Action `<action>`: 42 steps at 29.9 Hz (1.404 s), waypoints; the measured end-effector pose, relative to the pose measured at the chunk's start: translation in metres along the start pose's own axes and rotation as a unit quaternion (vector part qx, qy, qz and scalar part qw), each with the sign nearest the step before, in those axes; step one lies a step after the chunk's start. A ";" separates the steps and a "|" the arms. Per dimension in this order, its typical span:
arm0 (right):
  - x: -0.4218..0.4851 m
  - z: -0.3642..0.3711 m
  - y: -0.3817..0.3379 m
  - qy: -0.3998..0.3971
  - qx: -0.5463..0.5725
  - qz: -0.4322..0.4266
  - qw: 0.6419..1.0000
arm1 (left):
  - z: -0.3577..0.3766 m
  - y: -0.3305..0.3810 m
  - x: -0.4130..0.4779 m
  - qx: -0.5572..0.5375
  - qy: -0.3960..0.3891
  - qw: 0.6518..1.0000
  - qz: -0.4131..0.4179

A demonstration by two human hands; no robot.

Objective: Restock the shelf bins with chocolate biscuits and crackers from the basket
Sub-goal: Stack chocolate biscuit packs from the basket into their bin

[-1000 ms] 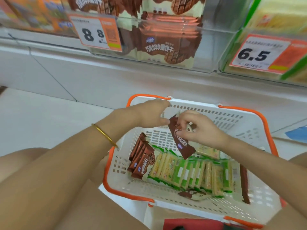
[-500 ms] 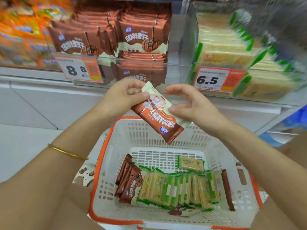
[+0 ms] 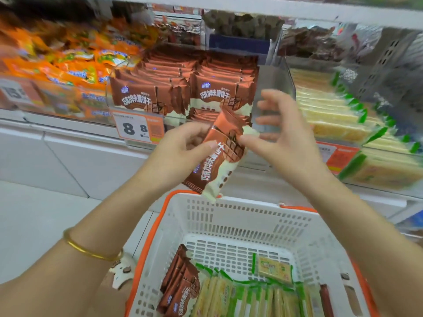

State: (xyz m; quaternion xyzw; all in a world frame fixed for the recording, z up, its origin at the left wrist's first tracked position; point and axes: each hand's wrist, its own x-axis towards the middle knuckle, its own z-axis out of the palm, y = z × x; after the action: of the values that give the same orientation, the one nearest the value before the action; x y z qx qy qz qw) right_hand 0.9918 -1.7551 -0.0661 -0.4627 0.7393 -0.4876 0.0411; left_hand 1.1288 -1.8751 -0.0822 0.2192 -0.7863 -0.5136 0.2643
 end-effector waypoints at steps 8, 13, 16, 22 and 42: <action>0.052 -0.012 -0.028 -0.141 -0.013 -0.019 0.990 | -0.013 0.002 0.014 0.101 0.174 0.970 0.139; 0.066 -0.014 -0.021 0.081 -0.075 -0.017 0.994 | -0.013 -0.006 0.019 0.203 0.230 0.931 0.198; 0.080 0.004 -0.014 0.081 -0.145 -0.008 0.986 | -0.003 -0.015 0.021 0.257 0.150 0.934 0.200; 0.104 0.036 0.010 0.059 -0.233 0.025 0.970 | 0.010 -0.029 0.017 0.368 0.068 0.902 0.215; -0.023 -0.023 0.000 0.011 -0.249 -0.059 0.967 | 0.051 -0.015 0.000 0.399 0.045 0.853 0.332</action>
State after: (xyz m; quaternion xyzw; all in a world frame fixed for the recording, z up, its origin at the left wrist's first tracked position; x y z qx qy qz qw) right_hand 0.9936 -1.7230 -0.0630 -0.4959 0.8089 -0.2951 -0.1122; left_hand 1.0971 -1.8452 -0.1134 0.0546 -0.9371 -0.0266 0.3438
